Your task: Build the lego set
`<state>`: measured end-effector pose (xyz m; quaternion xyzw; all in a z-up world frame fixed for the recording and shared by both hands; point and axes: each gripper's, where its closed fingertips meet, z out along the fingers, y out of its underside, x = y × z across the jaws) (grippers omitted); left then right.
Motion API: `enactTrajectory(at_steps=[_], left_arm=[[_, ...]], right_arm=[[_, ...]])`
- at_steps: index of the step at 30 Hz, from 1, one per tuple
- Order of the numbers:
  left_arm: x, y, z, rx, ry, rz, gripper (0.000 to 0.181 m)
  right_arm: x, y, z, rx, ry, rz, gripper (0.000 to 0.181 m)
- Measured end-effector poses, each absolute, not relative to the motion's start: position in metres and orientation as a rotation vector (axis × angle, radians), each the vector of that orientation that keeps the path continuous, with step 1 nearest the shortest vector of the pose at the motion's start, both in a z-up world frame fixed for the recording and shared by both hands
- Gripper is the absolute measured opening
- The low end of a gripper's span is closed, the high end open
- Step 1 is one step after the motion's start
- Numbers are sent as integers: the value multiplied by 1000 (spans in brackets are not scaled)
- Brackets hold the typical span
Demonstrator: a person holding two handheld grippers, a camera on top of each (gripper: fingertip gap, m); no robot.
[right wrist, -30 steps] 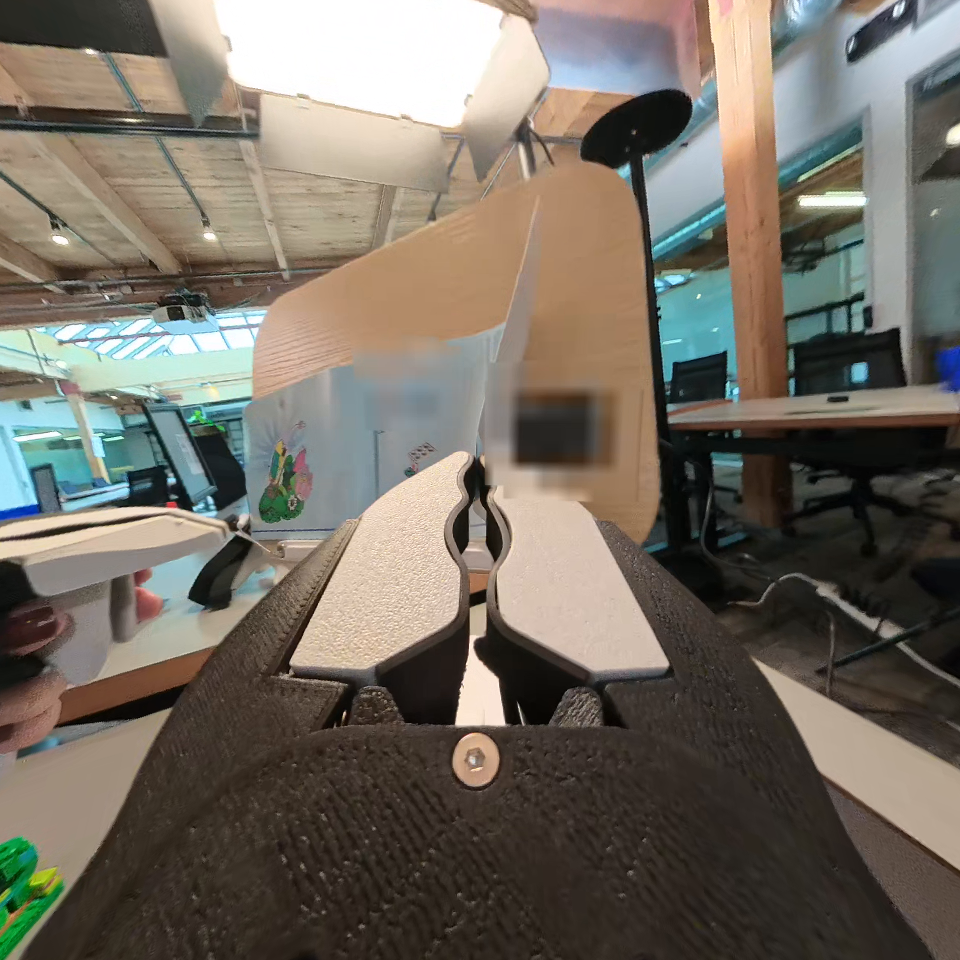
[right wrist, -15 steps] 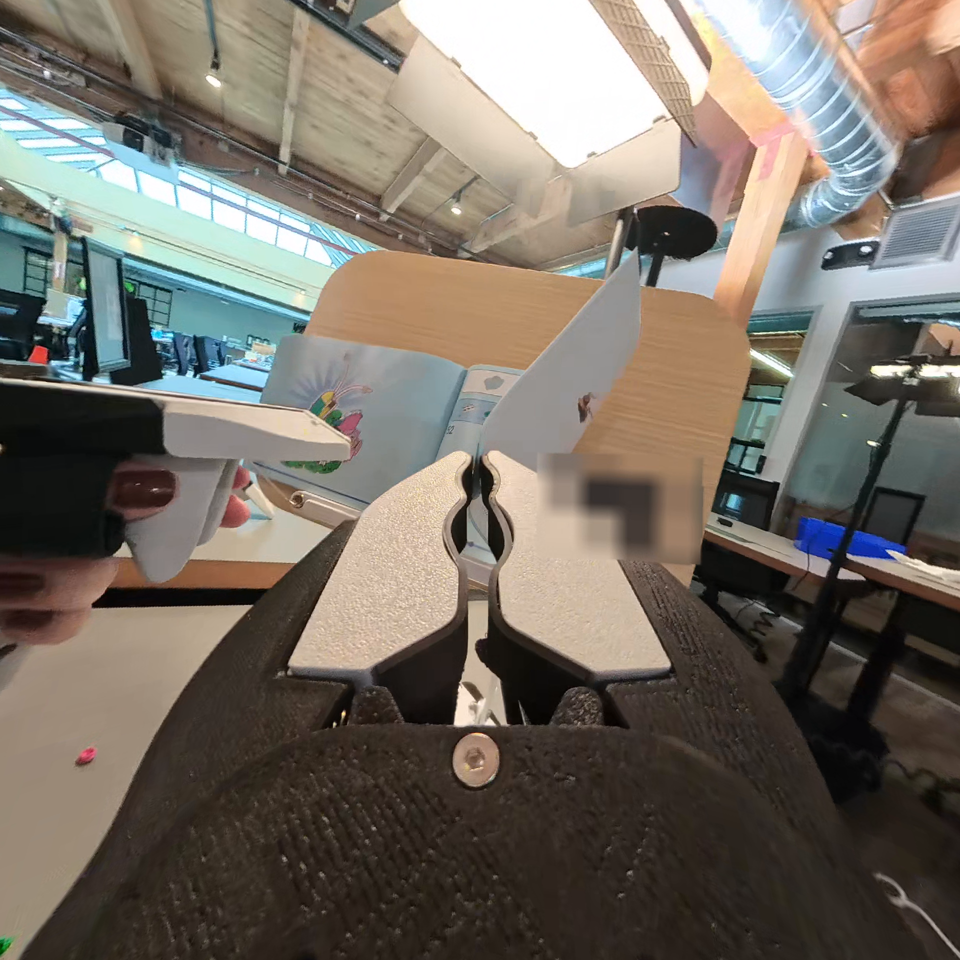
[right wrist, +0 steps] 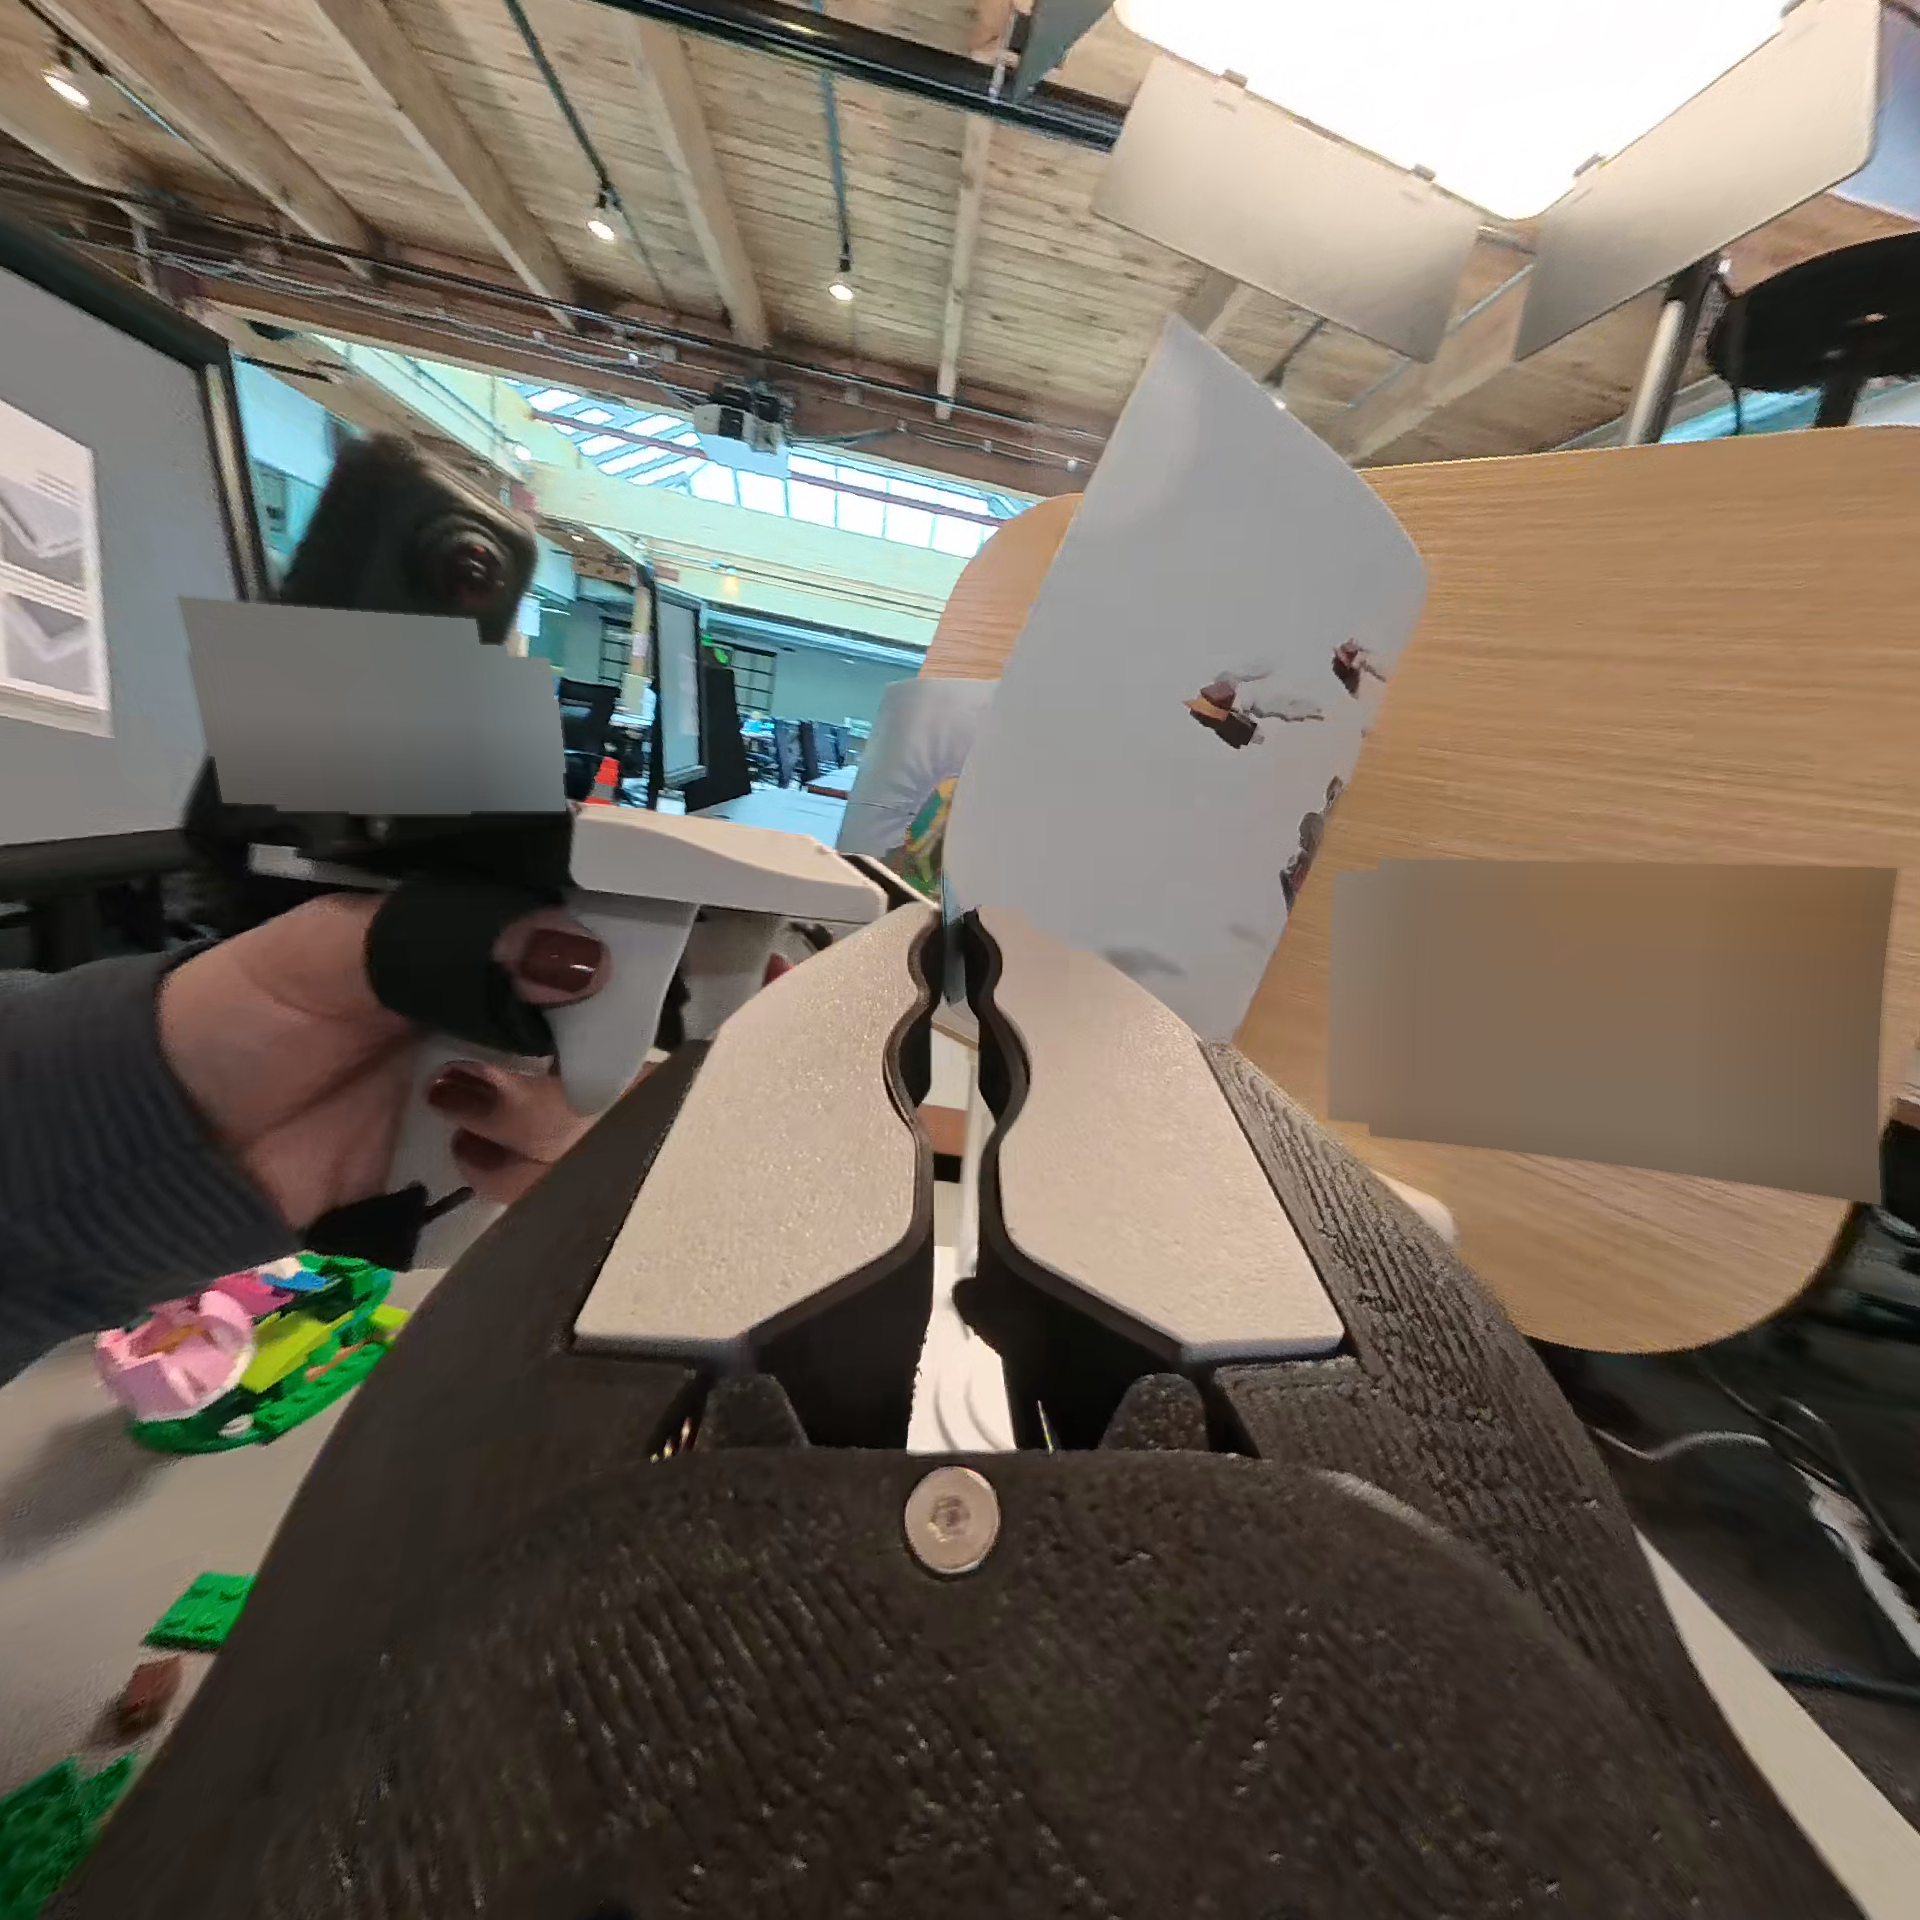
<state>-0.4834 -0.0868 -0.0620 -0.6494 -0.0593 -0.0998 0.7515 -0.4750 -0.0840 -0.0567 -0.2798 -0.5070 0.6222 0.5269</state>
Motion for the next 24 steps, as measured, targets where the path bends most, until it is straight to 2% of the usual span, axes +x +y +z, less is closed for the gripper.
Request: enactTrajectory(at_steps=[1, 4, 7, 13, 24], left_arm=[[-483, -87, -62, -1409, -126, -245, 23], [-477, -87, -61, -1389, -103, -324, 23], [-469, -86, -62, -1388, -65, -384, 10], [-475, -88, -60, -1367, -90, -364, 0], [-480, -88, -63, -1386, -103, -327, 0]], right_arm=[[-474, -86, -57, -659, -1223, 1513, 2], [-471, -91, -59, -645, -1256, 1589, 2], [-471, -97, -64, -648, -1299, 1672, 2], [-467, -102, -67, -634, -1321, 1814, 4], [-462, -113, -68, -546, -1342, 1851, 9]])
